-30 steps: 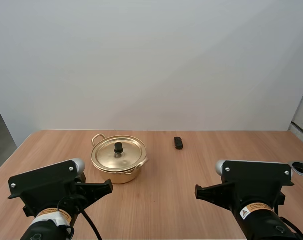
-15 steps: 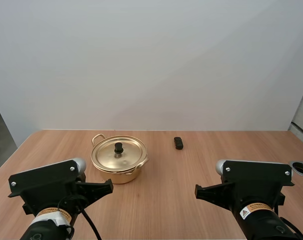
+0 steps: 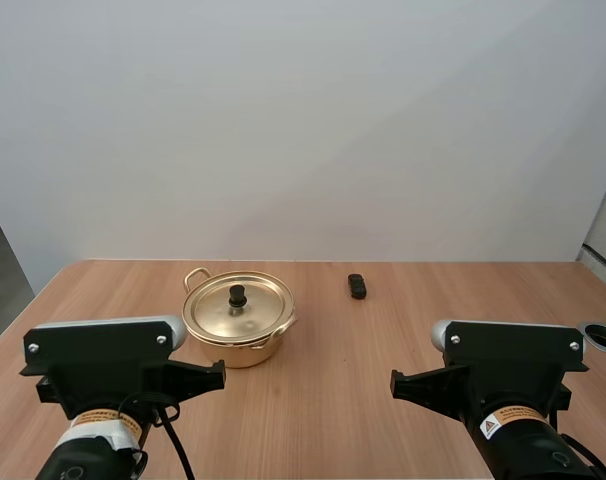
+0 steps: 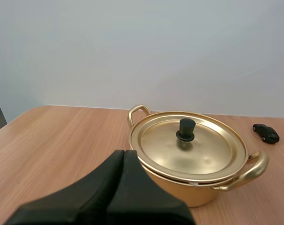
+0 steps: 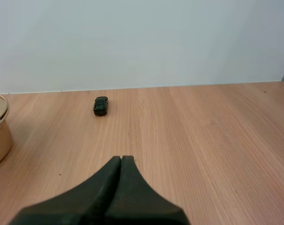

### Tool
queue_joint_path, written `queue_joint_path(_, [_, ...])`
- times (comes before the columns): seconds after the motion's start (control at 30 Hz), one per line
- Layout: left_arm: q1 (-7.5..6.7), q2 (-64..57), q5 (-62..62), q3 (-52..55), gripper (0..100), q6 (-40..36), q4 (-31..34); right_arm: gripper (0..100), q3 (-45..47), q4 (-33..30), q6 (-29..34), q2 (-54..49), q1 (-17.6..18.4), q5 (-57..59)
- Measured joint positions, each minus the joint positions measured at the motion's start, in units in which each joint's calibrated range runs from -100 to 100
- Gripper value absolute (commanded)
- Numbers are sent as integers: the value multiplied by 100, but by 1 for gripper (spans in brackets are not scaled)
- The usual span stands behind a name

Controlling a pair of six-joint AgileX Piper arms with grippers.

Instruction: Open the pot, put the car inside, and close it

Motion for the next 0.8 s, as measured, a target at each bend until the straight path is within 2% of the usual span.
queue_joint_path(0.37, [0,0,-79,0,0,0,0,0,0,-317,0,0,0,-140])
queue_joint_path(0.6, [0,0,-1328,-111,0,327,180,0,0,-1440,-61,0,0,-1820])
queue_joint_path(0.8, [0,0,-1562,-1131,0,1041,180,0,-502,-2439,-601,0,0,-3398])
